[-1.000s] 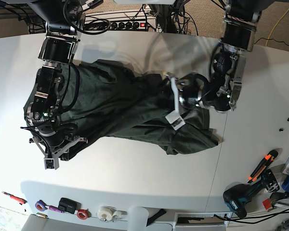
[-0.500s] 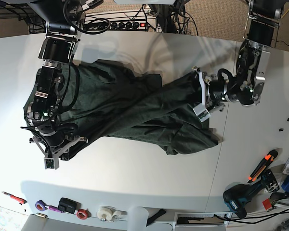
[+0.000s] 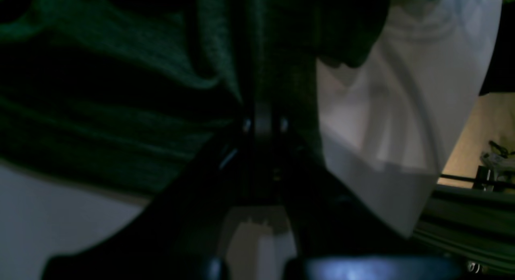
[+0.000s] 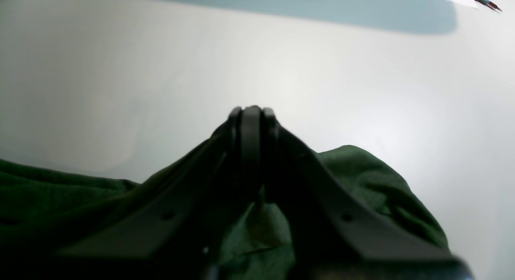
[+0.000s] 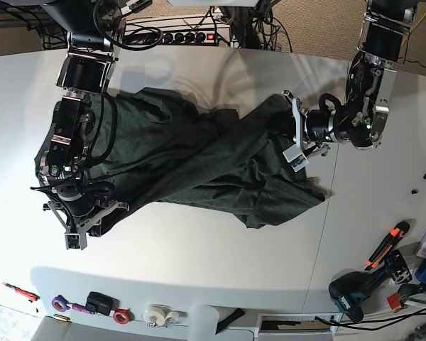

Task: Layout the t-shirt on the table in an organized manner, then fold the t-shirt properly
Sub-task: 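Hold the shirt with the right gripper while the left gripper adjusts its grip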

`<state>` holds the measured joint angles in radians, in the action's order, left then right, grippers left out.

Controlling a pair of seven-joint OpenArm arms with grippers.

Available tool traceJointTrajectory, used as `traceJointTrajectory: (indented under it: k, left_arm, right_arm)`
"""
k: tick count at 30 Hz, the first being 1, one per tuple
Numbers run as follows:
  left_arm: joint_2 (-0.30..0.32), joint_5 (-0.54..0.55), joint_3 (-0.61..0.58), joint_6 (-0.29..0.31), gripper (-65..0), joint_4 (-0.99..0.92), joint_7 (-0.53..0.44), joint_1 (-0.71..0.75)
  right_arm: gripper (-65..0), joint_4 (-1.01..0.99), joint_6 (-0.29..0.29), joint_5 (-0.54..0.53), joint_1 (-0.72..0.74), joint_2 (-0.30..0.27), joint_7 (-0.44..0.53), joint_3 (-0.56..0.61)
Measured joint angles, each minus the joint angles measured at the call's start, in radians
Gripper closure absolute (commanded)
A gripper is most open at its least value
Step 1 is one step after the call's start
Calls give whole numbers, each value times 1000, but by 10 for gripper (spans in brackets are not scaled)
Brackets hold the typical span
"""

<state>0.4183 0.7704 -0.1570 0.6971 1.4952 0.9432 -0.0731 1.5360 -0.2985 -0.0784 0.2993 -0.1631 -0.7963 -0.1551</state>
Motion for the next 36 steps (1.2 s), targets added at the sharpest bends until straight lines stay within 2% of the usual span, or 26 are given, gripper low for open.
traceJointTrajectory:
  k: [4,9,10,13,14,15,24,29,31,33,35,36]
  left_arm:
    - [1,-3,-1,-1,0,-3,18,-25]
    - [3,55,-1,0,0,-4,24,-64]
    - [3,55,-1,0,-58,-4,24,-70]
    - [3,69,-1,-1,-307,-4,39,-74]
    - [3,77,-1,0,-353,-4,57,-74]
    - [3,86,-1,0,-365,-4,70,-73]
    - [3,89,-1,0,-365,-4,80,-35]
    - [3,54,0,0,-357,0,9,4]
    - [3,33,0,1,-300,0,-23,11]
    - [3,6,0,0,-182,0,-38,10]
    - [3,-17,0,0,-38,0,-47,10]
    - [3,-20,0,0,0,0,-47,9]
  right_arm:
    - [0,0,0,0,0,0,0,0]
    - [0,0,0,0,0,0,0,0]
    - [0,0,0,0,0,0,0,0]
    - [0,0,0,0,0,0,0,0]
    - [0,0,0,0,0,0,0,0]
    - [0,0,0,0,0,0,0,0]
    - [0,0,0,0,0,0,-3,0]
    - [0,0,0,0,0,0,-7,0]
    - [0,0,0,0,0,0,-7,0]
    - [0,0,0,0,0,0,-7,0]
    - [0,0,0,0,0,0,-7,0]
    - [0,0,0,0,0,0,-7,0]
